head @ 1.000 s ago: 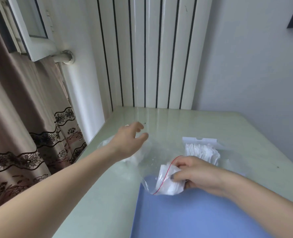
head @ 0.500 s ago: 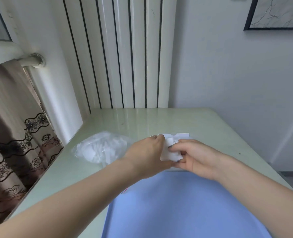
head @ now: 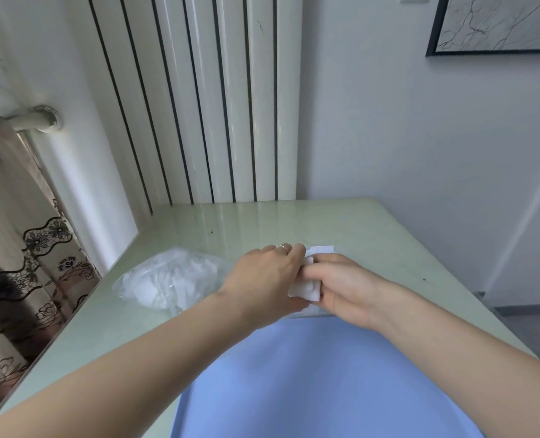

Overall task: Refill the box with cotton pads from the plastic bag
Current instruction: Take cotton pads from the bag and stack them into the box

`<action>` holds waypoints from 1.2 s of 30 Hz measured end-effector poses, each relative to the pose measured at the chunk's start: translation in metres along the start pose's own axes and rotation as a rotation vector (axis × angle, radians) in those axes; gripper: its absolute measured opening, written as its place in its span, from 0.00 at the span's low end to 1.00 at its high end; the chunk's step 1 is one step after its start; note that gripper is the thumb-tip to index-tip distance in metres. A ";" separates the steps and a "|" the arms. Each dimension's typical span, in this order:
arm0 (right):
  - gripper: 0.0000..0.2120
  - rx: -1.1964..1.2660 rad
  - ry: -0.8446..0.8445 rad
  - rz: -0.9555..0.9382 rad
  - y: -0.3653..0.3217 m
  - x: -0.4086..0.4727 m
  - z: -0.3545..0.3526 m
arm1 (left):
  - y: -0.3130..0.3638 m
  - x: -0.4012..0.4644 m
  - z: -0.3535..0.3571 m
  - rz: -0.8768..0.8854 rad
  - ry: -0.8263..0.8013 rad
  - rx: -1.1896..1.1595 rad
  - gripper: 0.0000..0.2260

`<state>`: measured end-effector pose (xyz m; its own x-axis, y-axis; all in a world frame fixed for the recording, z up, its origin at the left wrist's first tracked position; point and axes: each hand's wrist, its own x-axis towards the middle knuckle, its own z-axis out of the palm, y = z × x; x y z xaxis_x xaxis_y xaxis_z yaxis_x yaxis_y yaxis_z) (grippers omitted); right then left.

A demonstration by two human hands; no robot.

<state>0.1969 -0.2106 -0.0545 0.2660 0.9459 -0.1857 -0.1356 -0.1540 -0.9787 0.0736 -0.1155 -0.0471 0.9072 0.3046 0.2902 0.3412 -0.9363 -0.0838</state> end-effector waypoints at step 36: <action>0.14 -1.398 0.638 0.026 0.018 0.055 -0.073 | -0.028 0.079 0.083 -0.205 -0.280 -0.314 0.33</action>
<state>0.2788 -0.1827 -0.0886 0.6792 0.7188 0.1481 0.7322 -0.6498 -0.2040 0.1558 -0.0512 -0.1009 0.8752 0.4837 -0.0014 0.4682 -0.8464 0.2538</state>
